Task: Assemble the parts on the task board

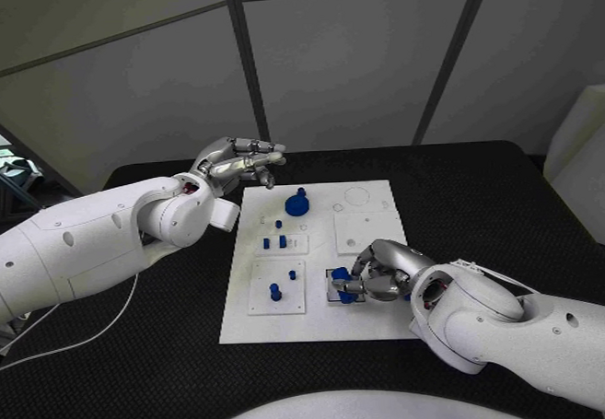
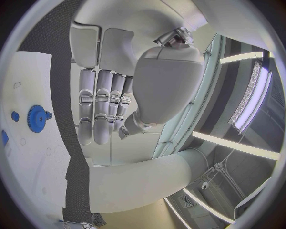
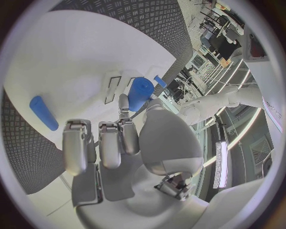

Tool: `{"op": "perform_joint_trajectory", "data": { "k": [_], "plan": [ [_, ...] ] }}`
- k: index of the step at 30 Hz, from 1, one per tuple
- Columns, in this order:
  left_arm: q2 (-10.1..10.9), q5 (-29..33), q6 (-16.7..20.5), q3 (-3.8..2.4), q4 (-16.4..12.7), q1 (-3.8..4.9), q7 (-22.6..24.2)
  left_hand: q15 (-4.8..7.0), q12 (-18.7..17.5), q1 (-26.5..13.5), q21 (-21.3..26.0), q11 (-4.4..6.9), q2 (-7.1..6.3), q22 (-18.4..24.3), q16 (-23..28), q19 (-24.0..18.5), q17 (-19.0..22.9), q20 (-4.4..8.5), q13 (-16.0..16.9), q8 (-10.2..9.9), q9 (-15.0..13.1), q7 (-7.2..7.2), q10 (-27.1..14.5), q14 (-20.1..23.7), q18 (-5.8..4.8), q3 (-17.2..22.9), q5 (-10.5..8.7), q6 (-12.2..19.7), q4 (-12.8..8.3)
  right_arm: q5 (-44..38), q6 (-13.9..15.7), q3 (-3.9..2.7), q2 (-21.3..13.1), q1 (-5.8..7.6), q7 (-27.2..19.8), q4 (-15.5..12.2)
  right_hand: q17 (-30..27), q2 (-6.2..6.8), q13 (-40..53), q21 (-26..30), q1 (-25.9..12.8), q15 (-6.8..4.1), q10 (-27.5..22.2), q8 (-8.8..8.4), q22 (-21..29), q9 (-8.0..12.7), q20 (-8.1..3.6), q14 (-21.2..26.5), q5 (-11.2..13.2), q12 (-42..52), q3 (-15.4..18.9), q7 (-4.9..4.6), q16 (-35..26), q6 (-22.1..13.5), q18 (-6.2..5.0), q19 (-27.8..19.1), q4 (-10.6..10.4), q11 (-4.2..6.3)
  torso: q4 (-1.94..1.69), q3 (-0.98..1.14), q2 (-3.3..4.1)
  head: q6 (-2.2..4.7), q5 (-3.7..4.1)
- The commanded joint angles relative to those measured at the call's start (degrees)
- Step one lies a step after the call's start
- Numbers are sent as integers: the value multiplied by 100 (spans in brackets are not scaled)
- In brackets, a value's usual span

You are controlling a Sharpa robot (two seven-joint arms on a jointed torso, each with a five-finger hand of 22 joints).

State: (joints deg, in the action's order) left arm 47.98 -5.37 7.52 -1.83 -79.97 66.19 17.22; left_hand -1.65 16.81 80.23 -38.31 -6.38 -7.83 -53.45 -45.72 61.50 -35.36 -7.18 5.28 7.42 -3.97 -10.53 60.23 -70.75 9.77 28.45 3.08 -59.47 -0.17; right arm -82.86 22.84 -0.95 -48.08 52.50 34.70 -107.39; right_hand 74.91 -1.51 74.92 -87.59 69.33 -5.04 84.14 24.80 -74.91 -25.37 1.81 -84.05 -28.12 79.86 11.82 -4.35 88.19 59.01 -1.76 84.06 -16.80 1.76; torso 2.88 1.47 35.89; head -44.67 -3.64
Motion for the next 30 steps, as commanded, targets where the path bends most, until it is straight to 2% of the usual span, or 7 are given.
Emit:
{"op": "perform_joint_trajectory", "data": {
  "k": [1, 5, 12, 15, 20, 24, 30],
  "plan": [
    [-7, 22, -71, -5, -14, 10, 29, 15, 35, -37, 20, -2, 10, 7, -21, -22, 7, -2, -4, 25, 5, 2, -25, 37, 71, -11, 3, 15, -10, -101, -95, -5, 27, 8, 162, 17, 1103, 0, 573, -23, -83, -35, 86, 38, -1193, -43, -55, -513, 61, -11, 48, 253, 21, 280, 89, 374, 6, 37, 7, 3, -1, -2, -5],
    [-7, 22, -75, -5, -16, 10, 22, 15, 35, -37, 20, -2, 10, 7, -21, -22, 7, -2, -4, 25, 5, 2, -25, 37, 71, -11, 3, 15, -10, -146, -74, -6, 58, 8, 217, 51, 1098, -38, 570, -20, -229, -45, 88, 67, -1191, -130, -68, -512, 293, -30, 136, 262, 18, 265, 88, 372, 9, 47, -1, 2, 4, 6, -12],
    [-8, 22, -84, -5, -17, 10, 5, 15, 35, -37, 20, -2, 10, 7, -21, -22, 7, -2, -4, 25, 5, 2, -25, 37, 71, -11, 3, 15, -10, -212, -121, -7, 123, 8, 250, 92, 1047, -17, 511, 4, -791, -39, 50, 110, -1164, -344, -69, -501, 1751, -147, 432, 249, -9, 190, 81, 352, 2, 33, 6, 3, 2, 3, -18],
    [-8, 22, -87, -5, -16, 11, 0, 15, 35, -37, 20, -2, 10, 7, -21, -22, 7, -2, -4, 25, 5, 2, -25, 37, 71, -11, 3, 15, -10, -254, -91, -7, 145, 8, 218, 91, 1048, 95, 508, 7, -1047, -33, 46, 118, -1162, -418, -63, -501, 2126, -168, 422, 242, -11, 166, 80, 350, -7, 29, 7, 4, 2, 2, -22],
    [-6, 22, -89, -5, -13, 11, -6, 15, 35, -37, 20, -2, 10, 7, -21, -22, 7, -2, -4, 25, 5, 2, -25, 37, 71, -11, 3, 15, -10, -326, 23, -7, 130, 8, 132, 59, 1065, 81, 535, -1, -1011, -34, 61, 129, -1176, -495, -62, -506, 1941, -155, 284, 248, -5, 157, 83, 360, 11, 32, 8, 6, -1, 1, -22],
    [-2, 22, -93, -5, -10, 11, -10, 15, 35, -37, 20, -2, 10, 7, -21, -22, 7, -2, -4, 25, 5, 2, -25, 37, 71, -11, 3, 15, -10, -421, 98, -6, 65, 8, 7, -21, 1098, 108, 581, -17, -490, -45, 87, 136, -1202, -597, -71, -513, 1671, -124, 177, 261, 7, 148, 90, 378, 87, 42, 16, 12, 3, 4, -25],
    [-5, 22, -100, -4, -2, 10, -15, 15, 35, -37, 20, -2, 10, 7, -21, -22, 7, -2, -4, 25, 5, 2, -25, 37, 71, -11, 3, 15, -10, -486, 75, -5, -9, 8, -76, -103, 1130, 120, 625, -27, 33, -55, 112, 140, -1219, -679, -79, -519, 1543, -92, 113, 275, 20, 156, 94, 389, 237, 57, 18, 12, 0, -4, -11]
  ]
}}
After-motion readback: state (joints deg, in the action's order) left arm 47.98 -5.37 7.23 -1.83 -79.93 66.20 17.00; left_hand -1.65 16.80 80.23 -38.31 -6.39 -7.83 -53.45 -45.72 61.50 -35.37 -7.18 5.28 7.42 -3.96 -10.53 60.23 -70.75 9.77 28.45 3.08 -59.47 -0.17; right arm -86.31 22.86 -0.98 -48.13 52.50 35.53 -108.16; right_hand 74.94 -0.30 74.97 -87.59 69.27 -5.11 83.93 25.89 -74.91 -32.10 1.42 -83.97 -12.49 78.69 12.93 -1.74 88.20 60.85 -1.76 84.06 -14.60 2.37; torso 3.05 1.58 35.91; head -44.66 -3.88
